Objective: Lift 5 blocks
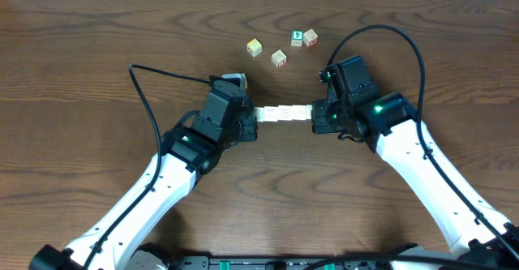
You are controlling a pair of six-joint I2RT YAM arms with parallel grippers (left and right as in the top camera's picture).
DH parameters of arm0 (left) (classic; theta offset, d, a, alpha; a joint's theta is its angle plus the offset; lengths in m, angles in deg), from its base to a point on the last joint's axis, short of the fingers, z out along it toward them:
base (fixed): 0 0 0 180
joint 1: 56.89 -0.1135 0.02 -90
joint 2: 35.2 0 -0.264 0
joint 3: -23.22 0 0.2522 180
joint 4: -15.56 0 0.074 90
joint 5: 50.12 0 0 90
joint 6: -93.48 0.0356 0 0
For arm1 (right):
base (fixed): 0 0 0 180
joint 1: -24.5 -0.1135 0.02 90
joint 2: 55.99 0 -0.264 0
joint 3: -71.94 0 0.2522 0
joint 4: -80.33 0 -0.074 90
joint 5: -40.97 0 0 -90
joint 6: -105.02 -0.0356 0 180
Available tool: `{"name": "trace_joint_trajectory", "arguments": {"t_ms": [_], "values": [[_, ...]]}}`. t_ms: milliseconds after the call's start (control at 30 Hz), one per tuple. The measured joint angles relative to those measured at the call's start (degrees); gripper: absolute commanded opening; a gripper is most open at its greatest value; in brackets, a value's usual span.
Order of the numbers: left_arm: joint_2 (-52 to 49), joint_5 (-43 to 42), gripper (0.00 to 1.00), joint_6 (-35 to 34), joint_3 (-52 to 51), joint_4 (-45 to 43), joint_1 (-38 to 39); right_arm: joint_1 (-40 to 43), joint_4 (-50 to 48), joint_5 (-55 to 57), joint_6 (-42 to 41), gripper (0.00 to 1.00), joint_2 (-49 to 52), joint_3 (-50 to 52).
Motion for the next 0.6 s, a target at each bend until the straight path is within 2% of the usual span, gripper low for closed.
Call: {"name": "trace_joint_trajectory", "arguments": {"t_ms": [600], "values": [[0.72, 0.39, 0.07, 0.00, 0.00, -0.04, 0.00, 0.00, 0.20, -0.44, -0.15, 0.01, -0.85, 0.00]]}}
